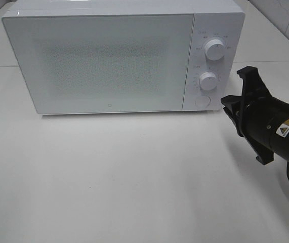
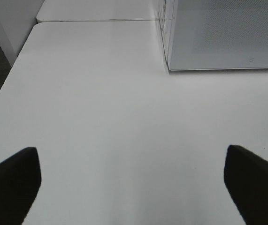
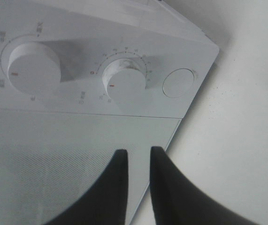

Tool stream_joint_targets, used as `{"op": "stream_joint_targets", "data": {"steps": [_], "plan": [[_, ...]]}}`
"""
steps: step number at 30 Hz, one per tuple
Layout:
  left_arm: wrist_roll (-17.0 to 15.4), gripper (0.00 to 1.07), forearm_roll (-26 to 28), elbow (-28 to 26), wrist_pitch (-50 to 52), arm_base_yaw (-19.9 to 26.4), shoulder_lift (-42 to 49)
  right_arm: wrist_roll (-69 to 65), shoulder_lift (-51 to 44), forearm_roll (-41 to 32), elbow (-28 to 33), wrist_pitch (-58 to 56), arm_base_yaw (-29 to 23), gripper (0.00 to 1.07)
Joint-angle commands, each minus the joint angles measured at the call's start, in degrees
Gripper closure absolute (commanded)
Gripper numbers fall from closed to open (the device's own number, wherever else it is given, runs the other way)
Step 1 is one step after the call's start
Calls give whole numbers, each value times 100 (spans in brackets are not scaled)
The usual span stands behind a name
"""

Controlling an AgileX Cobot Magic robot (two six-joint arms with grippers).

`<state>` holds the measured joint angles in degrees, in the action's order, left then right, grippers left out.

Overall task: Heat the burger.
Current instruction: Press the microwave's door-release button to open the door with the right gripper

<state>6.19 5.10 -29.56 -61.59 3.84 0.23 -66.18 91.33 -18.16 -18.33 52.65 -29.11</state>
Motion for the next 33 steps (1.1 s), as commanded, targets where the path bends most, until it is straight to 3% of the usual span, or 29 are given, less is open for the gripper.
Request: {"op": "stream_joint_targets", "data": {"steps": [1,4,14,22,33], "plan": [[11,9,52,-6,17,0,74,-659,-29,-155,-11,-103,-17,102],[11,9,52,-6,17,0,74,-814,-29,-275,-11,-264,-17,107],[11,9,52,-6,17,0,74,-796,17,-665,-23,-510,-6,107],[11,9,52,-6,17,0,74,-1180,596,-693,-126,-378,-6,107],[11,9,52,-6,17,0,74,-1186,1215,-647,-693,-378,-6,107]]}}
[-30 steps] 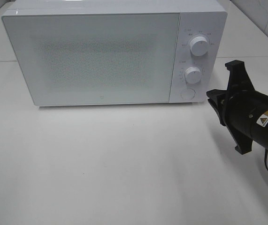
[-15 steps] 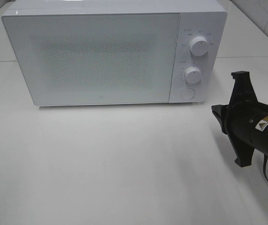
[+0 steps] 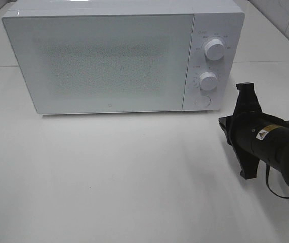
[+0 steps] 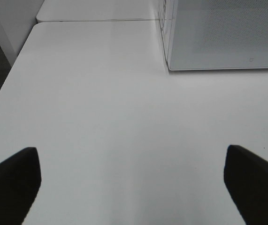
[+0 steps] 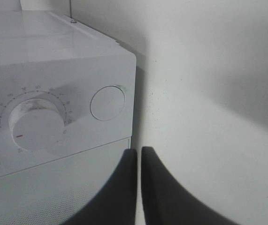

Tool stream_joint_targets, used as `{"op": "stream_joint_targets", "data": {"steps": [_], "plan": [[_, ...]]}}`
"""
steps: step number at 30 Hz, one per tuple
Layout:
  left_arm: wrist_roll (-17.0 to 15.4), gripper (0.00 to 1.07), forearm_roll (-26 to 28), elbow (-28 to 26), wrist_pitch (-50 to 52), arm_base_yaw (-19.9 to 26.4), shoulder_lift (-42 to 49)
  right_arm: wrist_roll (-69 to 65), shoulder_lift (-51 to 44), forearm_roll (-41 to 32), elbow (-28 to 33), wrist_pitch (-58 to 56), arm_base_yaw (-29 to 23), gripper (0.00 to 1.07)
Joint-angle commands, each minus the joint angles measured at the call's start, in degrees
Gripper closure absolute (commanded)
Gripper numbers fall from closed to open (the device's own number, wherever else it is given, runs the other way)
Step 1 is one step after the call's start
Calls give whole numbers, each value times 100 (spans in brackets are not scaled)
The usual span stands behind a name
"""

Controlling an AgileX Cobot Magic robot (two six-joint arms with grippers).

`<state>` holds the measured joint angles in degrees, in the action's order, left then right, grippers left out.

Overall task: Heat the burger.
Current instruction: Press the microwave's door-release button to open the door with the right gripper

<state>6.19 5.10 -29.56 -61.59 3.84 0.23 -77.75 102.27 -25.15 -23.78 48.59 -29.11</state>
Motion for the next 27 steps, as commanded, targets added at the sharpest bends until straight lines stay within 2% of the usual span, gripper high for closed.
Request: {"op": "stream_joint_targets", "data": {"steps": [1,11,20,27], "plan": [[11,9,52,-6,17,0,74,-11,178,57,-201,34,-6,107],[11,9,52,-6,17,0,74,40,625,178,-636,69,23,107],[11,9,52,-6,17,0,74,212,665,493,-917,-298,441,107],[11,9,52,-6,17,0,74,212,871,493,-1117,-304,470,107]]}}
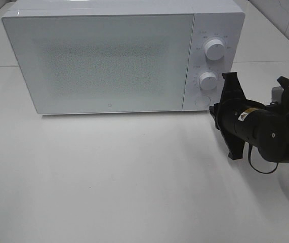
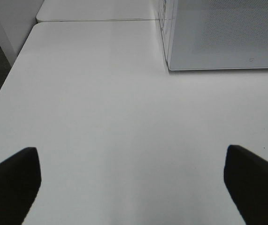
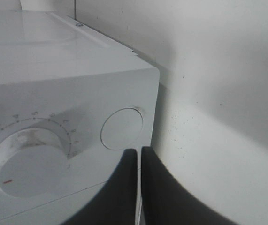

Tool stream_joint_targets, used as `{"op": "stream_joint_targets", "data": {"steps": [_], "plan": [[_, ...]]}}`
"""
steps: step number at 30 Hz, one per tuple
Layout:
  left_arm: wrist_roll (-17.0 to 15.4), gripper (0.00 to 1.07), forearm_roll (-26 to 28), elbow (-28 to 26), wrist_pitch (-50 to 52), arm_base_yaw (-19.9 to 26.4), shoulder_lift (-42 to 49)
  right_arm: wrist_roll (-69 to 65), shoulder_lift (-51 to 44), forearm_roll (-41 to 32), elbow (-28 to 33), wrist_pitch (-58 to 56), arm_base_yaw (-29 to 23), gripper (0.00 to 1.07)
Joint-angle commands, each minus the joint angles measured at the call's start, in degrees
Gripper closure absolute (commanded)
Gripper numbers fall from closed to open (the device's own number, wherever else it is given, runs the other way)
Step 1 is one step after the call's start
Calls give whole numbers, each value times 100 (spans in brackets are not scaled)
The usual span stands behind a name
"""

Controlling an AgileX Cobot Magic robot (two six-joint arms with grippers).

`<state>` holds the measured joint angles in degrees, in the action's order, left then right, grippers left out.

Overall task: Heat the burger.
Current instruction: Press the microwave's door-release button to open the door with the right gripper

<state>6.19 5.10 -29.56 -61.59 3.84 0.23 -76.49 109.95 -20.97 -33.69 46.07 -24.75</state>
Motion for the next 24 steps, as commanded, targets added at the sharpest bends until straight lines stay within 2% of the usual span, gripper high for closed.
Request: {"op": "stream_joint_targets", "data": {"steps": [1,8,14,24], "plan": [[11,9,52,-6,17,0,74,86,212,109,-195,-46,34,107],[11,9,52,-6,17,0,74,80,378,252,-286,-29,132,107],[11,9,52,-6,17,0,74,86,378,653,-390,-115,464,107],[11,9,52,-6,17,0,74,80,550,814,-716,-201,493,107]]}}
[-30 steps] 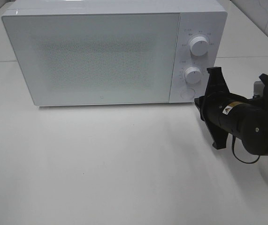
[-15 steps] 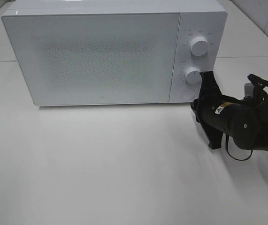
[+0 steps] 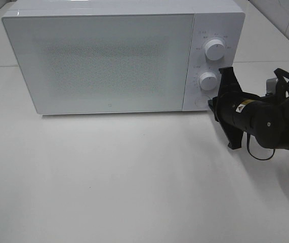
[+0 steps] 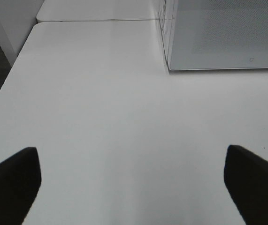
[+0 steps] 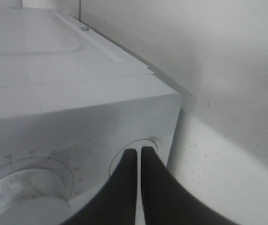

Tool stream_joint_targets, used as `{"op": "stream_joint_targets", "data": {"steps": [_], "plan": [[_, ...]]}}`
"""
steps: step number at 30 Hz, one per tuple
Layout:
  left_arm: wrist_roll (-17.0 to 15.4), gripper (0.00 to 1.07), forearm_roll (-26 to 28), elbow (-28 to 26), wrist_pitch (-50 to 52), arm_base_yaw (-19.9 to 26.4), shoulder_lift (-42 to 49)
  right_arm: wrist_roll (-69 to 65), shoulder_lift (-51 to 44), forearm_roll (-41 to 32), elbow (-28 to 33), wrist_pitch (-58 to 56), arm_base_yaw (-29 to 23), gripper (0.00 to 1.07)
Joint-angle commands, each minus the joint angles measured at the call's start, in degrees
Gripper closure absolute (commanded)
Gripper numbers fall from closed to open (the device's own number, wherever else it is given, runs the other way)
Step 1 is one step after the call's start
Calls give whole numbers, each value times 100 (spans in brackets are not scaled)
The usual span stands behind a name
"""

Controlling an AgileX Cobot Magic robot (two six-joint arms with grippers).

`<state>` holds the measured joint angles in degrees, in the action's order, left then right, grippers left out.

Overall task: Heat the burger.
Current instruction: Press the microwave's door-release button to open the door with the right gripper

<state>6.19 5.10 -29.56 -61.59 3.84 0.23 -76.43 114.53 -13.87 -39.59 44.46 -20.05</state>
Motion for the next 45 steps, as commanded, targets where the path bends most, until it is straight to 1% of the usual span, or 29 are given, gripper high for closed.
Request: {"op": "stream_joint_targets", "data": {"steps": [1,7,13,17,20,23,30,33,34,35,37,43,45], "plan": [[11,9,52,-6,17,0,74,74,178,103,-183,-11,23,107],[11,9,52,-6,17,0,74,57,384,103,-401,0,23,107],[11,9,52,-6,17,0,74,149,384,103,-539,155,23,107],[11,9,52,-6,17,0,74,172,384,69,-561,235,23,107],[11,9,52,-6,17,0,74,172,372,138,-561,590,23,107],[11,9,52,-6,17,0,74,143,304,246,-561,688,23,107],[11,9,52,-6,17,0,74,149,229,206,-561,1054,23,107],[11,9,52,-6,17,0,74,155,229,80,-561,1203,23,107],[11,9,52,-6,17,0,74,172,229,-149,-561,1352,23,107],[11,9,52,-6,17,0,74,172,229,-149,-561,1352,23,107],[11,9,52,-6,17,0,74,212,229,-395,-602,1621,23,107],[11,9,52,-6,17,0,74,212,229,-470,-802,1627,23,107],[11,9,52,-6,17,0,74,315,229,-963,-968,1805,23,107]]}}
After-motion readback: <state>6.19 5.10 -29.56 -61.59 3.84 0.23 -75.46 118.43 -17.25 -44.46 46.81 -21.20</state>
